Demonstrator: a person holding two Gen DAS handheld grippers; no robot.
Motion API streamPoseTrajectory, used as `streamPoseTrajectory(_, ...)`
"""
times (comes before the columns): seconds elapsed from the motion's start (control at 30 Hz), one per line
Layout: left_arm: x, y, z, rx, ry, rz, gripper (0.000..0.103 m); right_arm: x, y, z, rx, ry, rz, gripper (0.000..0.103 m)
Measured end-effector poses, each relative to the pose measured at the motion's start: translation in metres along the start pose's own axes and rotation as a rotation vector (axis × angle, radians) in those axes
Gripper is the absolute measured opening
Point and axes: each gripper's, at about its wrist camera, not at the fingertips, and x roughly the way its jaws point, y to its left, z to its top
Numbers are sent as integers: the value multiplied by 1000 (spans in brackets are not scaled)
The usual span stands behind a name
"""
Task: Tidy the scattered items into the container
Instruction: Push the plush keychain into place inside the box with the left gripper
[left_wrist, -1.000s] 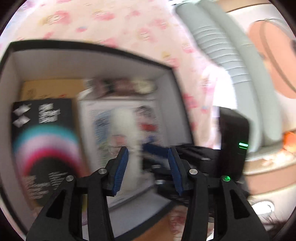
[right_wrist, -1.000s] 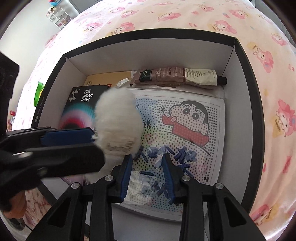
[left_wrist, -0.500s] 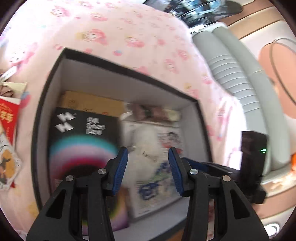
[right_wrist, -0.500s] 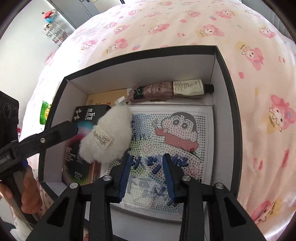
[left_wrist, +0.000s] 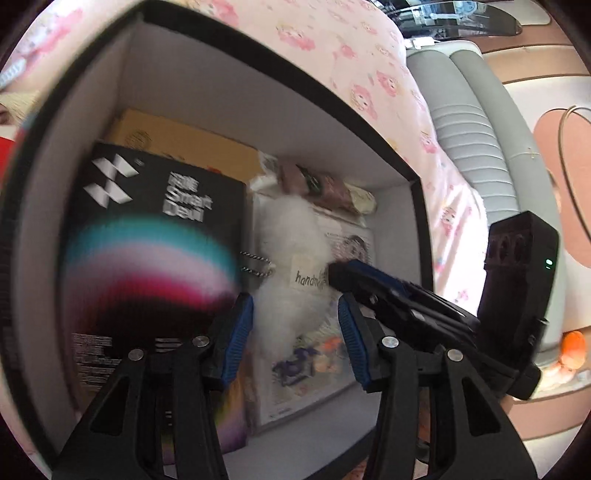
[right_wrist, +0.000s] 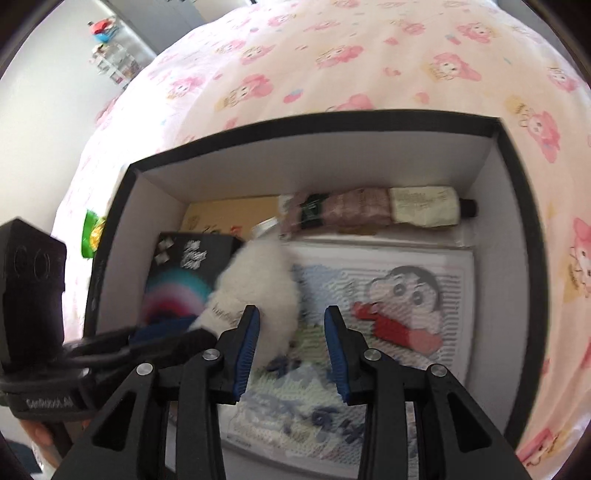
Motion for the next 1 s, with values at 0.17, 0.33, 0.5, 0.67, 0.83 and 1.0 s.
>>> streamPoseTrajectory(0.17, 3, -10, -2, 33, 2, -31, 49, 7, -16, -6, 58, 46, -16, 31)
streamPoseTrajectory(0.33, -12, -12, -2, 55, -54, -44, 52, 5, -4, -10, 7, 52, 0, 30)
streamPoseTrajectory(0.5, -16, -17, 0, 54, -65, -147, 54, 9, -3, -18, 6, 88, 18, 29)
streamPoseTrajectory(0.67, -13, -20, -1, 75, -41, -193, 54, 11, -6, -23, 30, 117, 57, 29)
streamPoseTrajectory(0.83, -12, -27, -2, 77, -42, -226, 54, 15, 5, -28, -10, 136, 70, 29)
streamPoseTrajectory(1.0, -8, -26, 0, 63, -33, -240, 54, 14, 13, -35, -36, 144, 102, 29)
